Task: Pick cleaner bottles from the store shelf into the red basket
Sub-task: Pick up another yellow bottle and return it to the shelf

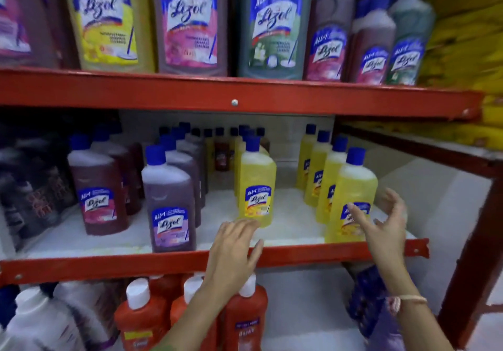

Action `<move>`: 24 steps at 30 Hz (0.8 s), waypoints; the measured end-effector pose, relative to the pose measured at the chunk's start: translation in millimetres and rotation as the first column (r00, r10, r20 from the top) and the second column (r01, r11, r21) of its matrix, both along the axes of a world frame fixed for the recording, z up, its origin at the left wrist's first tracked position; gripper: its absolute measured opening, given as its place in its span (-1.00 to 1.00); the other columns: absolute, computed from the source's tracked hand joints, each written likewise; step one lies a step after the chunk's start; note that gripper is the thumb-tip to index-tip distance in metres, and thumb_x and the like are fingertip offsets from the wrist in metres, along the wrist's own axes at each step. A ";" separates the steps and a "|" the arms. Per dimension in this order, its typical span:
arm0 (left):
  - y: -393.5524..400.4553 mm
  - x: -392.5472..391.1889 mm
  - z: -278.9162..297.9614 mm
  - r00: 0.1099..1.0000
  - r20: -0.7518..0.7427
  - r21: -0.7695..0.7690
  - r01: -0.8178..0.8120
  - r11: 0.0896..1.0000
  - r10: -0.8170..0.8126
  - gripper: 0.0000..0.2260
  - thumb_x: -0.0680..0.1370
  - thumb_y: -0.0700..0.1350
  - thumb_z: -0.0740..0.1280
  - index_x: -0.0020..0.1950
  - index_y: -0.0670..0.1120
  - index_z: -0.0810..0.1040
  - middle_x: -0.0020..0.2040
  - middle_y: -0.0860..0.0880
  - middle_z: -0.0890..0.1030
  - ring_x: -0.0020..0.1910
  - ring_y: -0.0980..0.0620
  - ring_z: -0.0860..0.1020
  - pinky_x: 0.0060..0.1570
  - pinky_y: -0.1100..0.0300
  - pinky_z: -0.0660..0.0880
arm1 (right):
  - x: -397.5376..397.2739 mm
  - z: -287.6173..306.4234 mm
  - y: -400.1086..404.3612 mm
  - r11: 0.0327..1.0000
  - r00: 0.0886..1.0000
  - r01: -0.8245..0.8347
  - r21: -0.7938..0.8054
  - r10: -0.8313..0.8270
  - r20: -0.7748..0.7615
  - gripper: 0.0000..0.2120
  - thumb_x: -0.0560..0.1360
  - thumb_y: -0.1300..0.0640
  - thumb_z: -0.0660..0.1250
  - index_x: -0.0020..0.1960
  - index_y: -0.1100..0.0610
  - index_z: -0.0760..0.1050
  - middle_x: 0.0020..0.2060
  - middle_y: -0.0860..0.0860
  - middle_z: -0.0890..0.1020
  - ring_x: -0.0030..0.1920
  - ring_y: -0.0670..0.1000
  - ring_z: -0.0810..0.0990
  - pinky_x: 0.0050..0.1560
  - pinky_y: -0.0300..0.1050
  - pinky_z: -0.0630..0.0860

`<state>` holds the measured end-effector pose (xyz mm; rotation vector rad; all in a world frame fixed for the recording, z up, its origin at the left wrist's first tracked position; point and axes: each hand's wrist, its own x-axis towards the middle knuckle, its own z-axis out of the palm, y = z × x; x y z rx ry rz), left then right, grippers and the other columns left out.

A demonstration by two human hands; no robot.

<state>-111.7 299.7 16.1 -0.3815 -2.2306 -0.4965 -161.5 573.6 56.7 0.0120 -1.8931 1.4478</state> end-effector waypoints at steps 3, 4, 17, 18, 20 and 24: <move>-7.0 -13.3 -8.7 0.995 0.056 -0.069 -0.081 0.994 0.085 -0.67 0.52 0.07 0.16 0.12 -0.06 0.57 0.05 0.00 0.65 0.07 0.00 0.55 0.17 -0.09 0.50 | -18.8 1.6 7.5 0.992 0.979 -0.112 -0.062 0.121 0.162 -0.16 0.20 -0.20 0.56 0.37 -0.09 0.24 0.25 0.04 0.52 0.12 0.11 0.61 -0.07 0.05 0.64; -9.1 -15.3 -11.4 0.992 0.066 -0.082 -0.101 0.991 0.107 -0.66 0.53 0.09 0.14 0.11 -0.06 0.57 0.03 0.00 0.66 0.06 0.00 0.57 0.16 -0.10 0.50 | -21.9 3.6 8.5 0.980 0.958 -0.179 -0.081 0.193 0.213 -0.16 0.16 -0.22 0.54 0.34 -0.04 0.29 0.14 0.06 0.60 -0.06 0.09 0.69 -0.27 -0.02 0.66; -14.1 -17.7 -19.2 0.965 0.165 -0.229 -0.163 0.960 0.204 -0.47 0.60 0.22 -0.10 0.14 0.00 0.58 0.04 0.01 0.68 0.03 0.02 0.61 0.22 -0.13 0.46 | -28.5 10.7 -23.4 0.996 0.995 -0.085 0.023 0.084 0.045 -0.34 0.12 -0.20 0.58 0.07 -0.07 0.33 -0.12 0.08 0.66 -0.35 0.04 0.70 -0.38 0.06 0.66; -14.9 -18.7 -20.8 0.965 0.169 -0.240 -0.158 0.958 0.202 -0.48 0.60 0.22 -0.09 0.16 0.00 0.57 0.06 0.01 0.67 0.05 0.02 0.60 0.24 -0.14 0.43 | -26.0 13.6 -29.3 0.996 0.999 -0.041 0.073 0.042 -0.002 -0.34 0.13 -0.21 0.58 0.07 -0.05 0.32 -0.13 0.06 0.65 -0.31 0.05 0.69 -0.33 0.08 0.65; -15.9 -20.8 -24.0 0.964 0.173 -0.263 -0.154 0.952 0.204 -0.50 0.60 0.22 -0.07 0.18 0.00 0.55 0.10 -0.01 0.65 0.10 0.00 0.59 0.28 -0.14 0.32 | -20.1 19.4 -41.1 0.963 0.983 0.107 0.247 -0.066 -0.169 -0.36 0.19 -0.14 0.58 0.11 0.03 0.34 -0.10 0.05 0.59 -0.16 0.10 0.62 -0.28 0.07 0.59; -15.9 -20.5 -25.1 0.954 0.205 -0.279 -0.159 0.947 0.220 -0.49 0.60 0.22 -0.07 0.18 -0.01 0.55 0.13 -0.04 0.65 0.14 -0.04 0.58 0.30 -0.12 0.22 | -6.3 27.6 -58.4 0.686 0.803 0.546 0.481 -0.263 -0.535 -0.42 0.33 -0.12 0.49 0.16 0.18 0.37 -0.16 0.17 0.54 -0.14 0.11 0.45 -0.28 0.05 0.47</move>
